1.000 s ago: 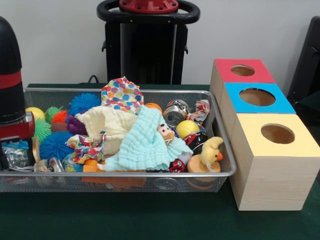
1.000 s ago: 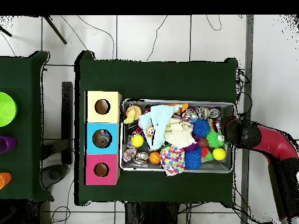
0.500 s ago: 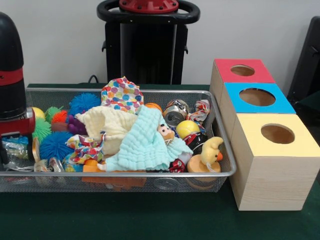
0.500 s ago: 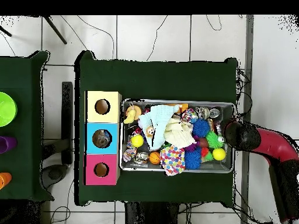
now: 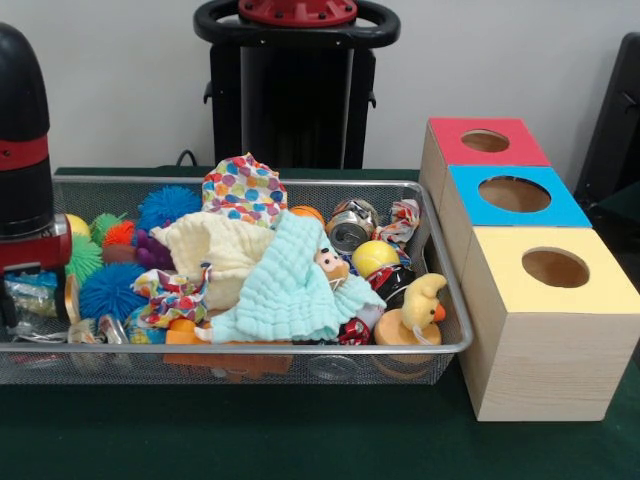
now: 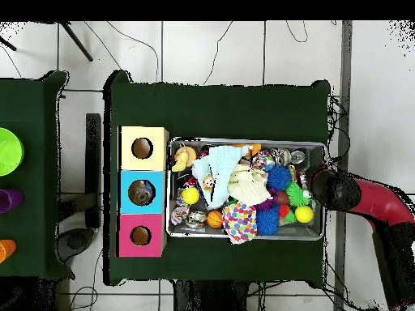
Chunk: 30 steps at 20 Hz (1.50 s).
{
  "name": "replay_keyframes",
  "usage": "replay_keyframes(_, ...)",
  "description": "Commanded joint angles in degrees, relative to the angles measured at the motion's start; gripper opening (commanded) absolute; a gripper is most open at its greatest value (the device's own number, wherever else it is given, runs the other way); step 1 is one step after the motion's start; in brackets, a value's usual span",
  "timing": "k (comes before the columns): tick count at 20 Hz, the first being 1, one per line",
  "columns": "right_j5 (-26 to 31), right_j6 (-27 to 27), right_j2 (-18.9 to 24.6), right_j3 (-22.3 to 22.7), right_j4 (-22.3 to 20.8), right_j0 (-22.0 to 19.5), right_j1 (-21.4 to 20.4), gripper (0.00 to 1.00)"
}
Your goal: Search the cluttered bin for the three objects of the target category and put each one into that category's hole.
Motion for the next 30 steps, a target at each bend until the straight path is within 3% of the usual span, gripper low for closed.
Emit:
replay_keyframes(1,-2.1,4.9,-3.8,3.0,-0.6,0.3,0.4,1.00)
replay_keyframes(9,-7.6,6.6,-5.5,2.4,-2.7,2.8,-1.2,1.00)
replay_keyframes(16,-10.3,7.0,-3.3,5.5,0.4,3.1,-5.3,1.00)
replay_keyframes(30,-12.8,5.0,-4.1,5.1,0.0,1.2,-3.0,1.00)
